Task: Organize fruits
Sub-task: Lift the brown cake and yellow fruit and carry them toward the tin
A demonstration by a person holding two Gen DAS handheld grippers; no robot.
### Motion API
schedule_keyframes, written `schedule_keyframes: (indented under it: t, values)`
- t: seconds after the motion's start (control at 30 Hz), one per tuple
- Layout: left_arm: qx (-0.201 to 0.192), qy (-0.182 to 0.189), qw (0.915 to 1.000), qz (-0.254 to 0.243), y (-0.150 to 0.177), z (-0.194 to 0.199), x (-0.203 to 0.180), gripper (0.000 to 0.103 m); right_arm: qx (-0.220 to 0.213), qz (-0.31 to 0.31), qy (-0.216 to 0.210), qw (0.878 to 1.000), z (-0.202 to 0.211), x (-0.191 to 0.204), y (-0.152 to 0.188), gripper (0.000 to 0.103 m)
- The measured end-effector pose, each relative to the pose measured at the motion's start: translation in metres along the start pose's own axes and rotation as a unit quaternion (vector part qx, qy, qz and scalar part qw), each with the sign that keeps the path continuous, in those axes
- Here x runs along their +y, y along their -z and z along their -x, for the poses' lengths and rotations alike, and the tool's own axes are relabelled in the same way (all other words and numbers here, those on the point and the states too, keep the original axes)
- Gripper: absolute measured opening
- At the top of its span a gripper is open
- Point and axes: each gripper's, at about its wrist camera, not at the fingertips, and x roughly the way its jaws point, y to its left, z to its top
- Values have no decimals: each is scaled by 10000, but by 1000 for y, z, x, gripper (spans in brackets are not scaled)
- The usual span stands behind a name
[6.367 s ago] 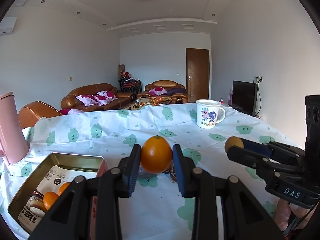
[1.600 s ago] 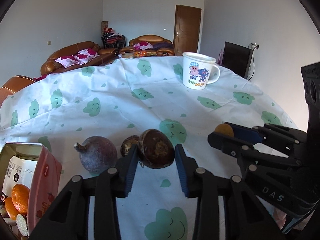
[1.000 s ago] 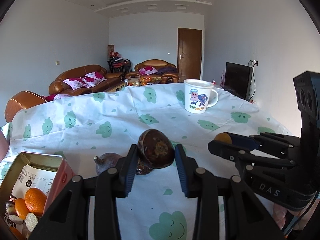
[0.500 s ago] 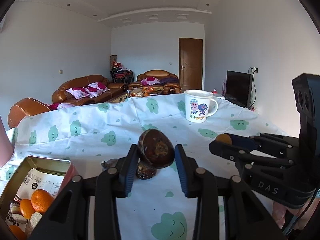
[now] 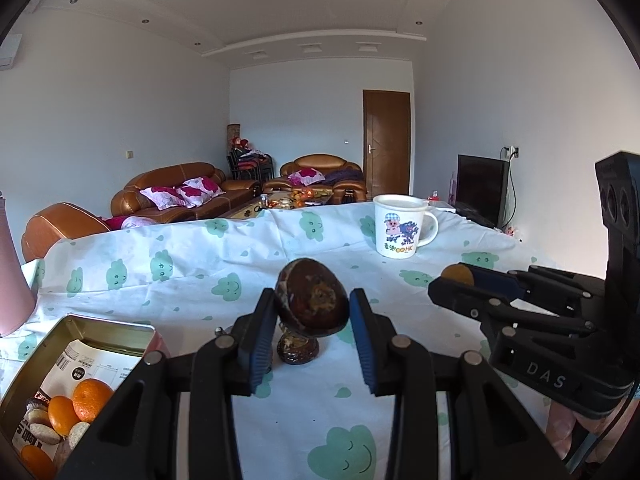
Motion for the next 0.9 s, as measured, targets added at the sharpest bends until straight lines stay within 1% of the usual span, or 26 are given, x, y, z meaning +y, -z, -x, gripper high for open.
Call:
schedule_keyframes:
  t: [0.3,0.5,0.7,0.9]
  values:
    - [-146,-79,9998,-69,0,7,-1,39,-268,104,34,9996,10,4,0,28]
    - [-122,-62,9999,-56,2,10,1,39,-243,165,73,9995,9,7,0,28]
    - [-74,-61,10000,22,4,15,11,39,-111,228,-122,9996,3,22,-2,28]
    - [-24,-201,9997,115,7,21,31,39,-8,378,-405,9985,-6,49,-9,28]
